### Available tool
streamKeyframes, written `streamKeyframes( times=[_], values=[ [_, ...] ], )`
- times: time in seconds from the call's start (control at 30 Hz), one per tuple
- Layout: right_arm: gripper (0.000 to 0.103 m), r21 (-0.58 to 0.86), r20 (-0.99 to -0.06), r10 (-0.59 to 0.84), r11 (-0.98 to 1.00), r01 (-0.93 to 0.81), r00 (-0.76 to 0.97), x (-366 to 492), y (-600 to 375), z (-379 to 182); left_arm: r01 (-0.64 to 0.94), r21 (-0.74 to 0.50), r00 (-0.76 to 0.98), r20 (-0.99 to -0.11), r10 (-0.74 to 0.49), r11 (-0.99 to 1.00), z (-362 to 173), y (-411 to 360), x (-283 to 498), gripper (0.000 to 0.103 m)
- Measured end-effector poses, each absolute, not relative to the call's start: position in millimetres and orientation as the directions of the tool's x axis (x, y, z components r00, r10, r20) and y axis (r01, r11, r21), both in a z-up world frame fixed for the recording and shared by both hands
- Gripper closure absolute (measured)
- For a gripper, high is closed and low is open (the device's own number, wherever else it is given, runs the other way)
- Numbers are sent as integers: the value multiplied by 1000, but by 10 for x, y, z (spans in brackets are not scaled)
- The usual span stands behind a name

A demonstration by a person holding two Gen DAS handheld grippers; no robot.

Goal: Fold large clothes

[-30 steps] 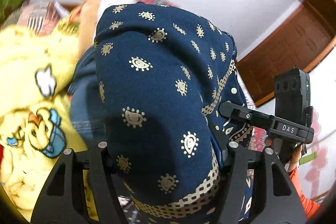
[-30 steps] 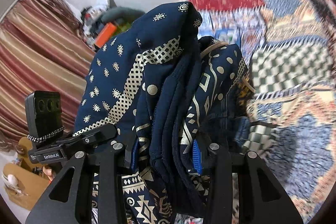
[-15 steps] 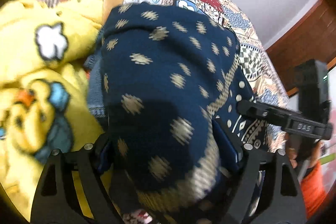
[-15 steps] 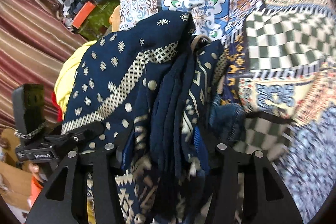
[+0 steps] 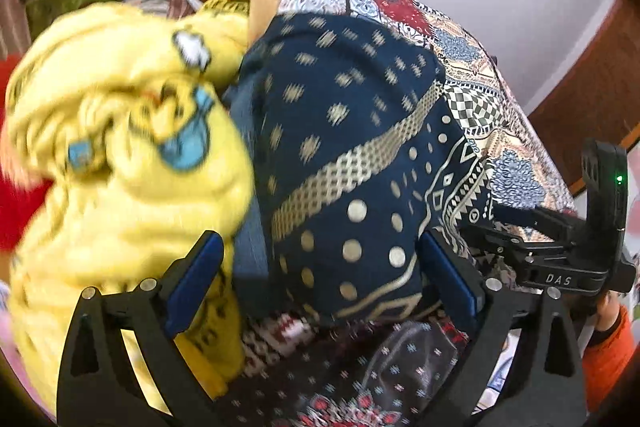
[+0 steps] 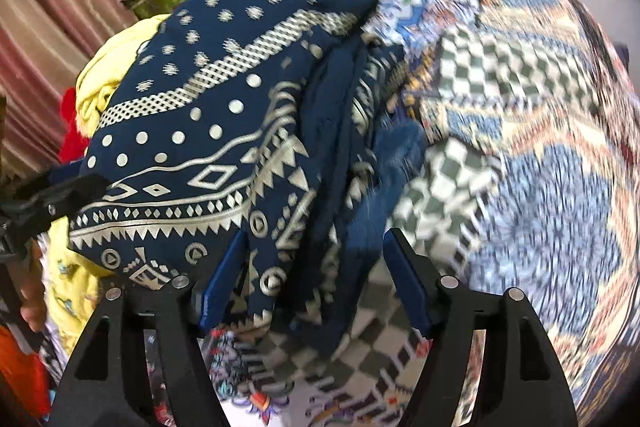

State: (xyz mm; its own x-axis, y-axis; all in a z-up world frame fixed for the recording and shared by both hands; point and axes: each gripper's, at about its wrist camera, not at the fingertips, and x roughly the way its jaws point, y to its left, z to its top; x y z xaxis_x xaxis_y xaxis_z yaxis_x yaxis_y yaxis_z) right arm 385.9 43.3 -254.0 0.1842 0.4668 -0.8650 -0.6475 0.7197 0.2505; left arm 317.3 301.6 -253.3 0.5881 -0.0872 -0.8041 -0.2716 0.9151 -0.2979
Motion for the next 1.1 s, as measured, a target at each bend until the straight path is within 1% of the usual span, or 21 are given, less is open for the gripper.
streamKeyframes(
  times=[0.07, 0.13, 0.23, 0.33, 0.43, 0.53, 0.63, 0.8, 0.9, 1.0, 1.1],
  values=[
    [35, 262, -863, 469, 731, -630, 186, 3818, 304, -2487, -282, -303, 593, -801, -83, 911, -2519, 2995, 3079, 4],
    [35, 256, -866, 460, 742, -619, 194, 3784, 212, -2412, -278, -282, 592, -803, -68, 918, -2469, 2953, 2981, 4],
    [35, 259, -846, 481, 747, -613, 229, 3667, 74, -2166, -253, -256, 586, -808, -63, 933, -2331, 2849, 2901, 5],
    [35, 267, -805, 523, 742, -616, 281, 3488, -71, -1825, -241, -196, 605, -796, -10, 951, -2088, 2706, 2750, 5],
    [36, 296, -745, 587, 716, -632, 317, 3257, -196, -1405, -211, -146, 655, -755, 29, 967, -1721, 2532, 2544, 5],
    [35, 312, -673, 646, 689, -655, 359, 2997, -265, -953, -189, -111, 729, -681, 63, 976, -1271, 2342, 2287, 5],
    [35, 311, -586, 698, 663, -681, 412, 2707, -371, -518, -180, -105, 811, -578, 87, 978, -781, 2158, 1988, 5],
    [35, 270, -418, 748, 644, -716, 516, 2137, -661, 68, -172, -92, 921, -369, 127, 981, -60, 1847, 1367, 5],
    [35, 240, -320, 758, 645, -726, 568, 1802, -823, 305, -185, -60, 953, -255, 164, 981, 197, 1608, 1015, 5],
    [35, 218, -230, 759, 650, -728, 609, 1490, -961, 442, -194, -40, 968, -168, 185, 980, 331, 1406, 715, 5],
    [35, 197, -164, 747, 665, -720, 645, 1257, -1050, 491, -220, -19, 970, -109, 217, 975, 388, 1241, 509, 5]
  ],
)
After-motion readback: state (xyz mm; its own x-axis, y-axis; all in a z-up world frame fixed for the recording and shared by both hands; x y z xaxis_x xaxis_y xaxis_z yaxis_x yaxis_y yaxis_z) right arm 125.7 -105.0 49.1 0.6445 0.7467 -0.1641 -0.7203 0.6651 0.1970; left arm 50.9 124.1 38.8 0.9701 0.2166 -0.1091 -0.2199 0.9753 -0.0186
